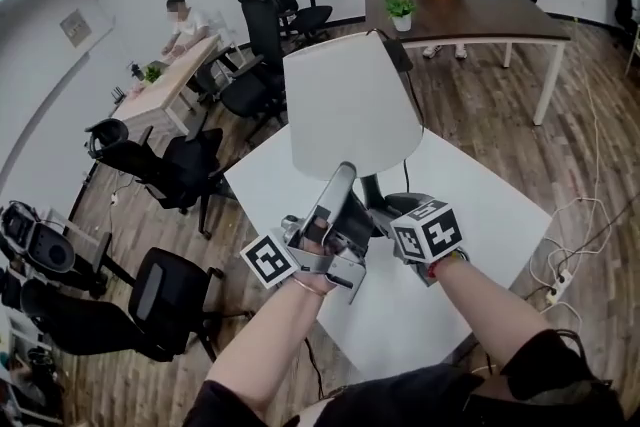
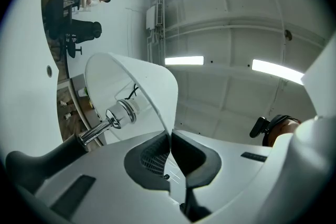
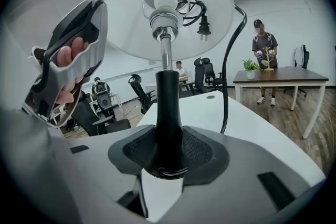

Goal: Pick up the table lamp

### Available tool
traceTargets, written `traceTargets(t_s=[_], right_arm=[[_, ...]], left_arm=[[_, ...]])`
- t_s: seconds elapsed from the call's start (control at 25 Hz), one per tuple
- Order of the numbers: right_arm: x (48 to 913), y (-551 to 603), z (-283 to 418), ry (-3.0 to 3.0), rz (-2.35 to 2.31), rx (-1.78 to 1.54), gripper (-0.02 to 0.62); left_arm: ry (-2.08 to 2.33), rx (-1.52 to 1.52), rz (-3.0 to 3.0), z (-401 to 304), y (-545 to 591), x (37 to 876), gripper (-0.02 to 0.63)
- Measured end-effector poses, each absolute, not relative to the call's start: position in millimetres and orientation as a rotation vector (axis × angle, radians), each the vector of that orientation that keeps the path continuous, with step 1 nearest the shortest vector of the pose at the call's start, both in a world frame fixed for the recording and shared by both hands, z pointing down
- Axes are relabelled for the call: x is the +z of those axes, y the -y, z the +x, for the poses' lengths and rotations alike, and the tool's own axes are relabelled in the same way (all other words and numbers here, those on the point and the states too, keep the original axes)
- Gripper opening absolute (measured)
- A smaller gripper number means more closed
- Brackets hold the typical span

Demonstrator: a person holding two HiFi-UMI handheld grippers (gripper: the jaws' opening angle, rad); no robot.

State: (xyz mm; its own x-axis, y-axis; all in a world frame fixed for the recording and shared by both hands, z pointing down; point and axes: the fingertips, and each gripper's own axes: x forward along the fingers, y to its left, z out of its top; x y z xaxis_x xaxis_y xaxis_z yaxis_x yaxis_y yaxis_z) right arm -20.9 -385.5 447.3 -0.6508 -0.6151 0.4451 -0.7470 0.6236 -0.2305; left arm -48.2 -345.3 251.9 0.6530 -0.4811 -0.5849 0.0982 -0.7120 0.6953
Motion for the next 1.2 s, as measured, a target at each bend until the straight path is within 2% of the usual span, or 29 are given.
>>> traceTargets(t_s=[0.56,1.2], right_arm=[[386.1,250.5,-65.5,2.564,1.186,0.504,0.172],[406.9,93.5,-83.2,2.543,1.189,0.538,0.172]], left_arm=[[0.122,-1.044,2.271,-93.2,200.5,190.2,0.015],[-0.014,-1.055,2.302,-116.4,47.1,211.5,0.015]])
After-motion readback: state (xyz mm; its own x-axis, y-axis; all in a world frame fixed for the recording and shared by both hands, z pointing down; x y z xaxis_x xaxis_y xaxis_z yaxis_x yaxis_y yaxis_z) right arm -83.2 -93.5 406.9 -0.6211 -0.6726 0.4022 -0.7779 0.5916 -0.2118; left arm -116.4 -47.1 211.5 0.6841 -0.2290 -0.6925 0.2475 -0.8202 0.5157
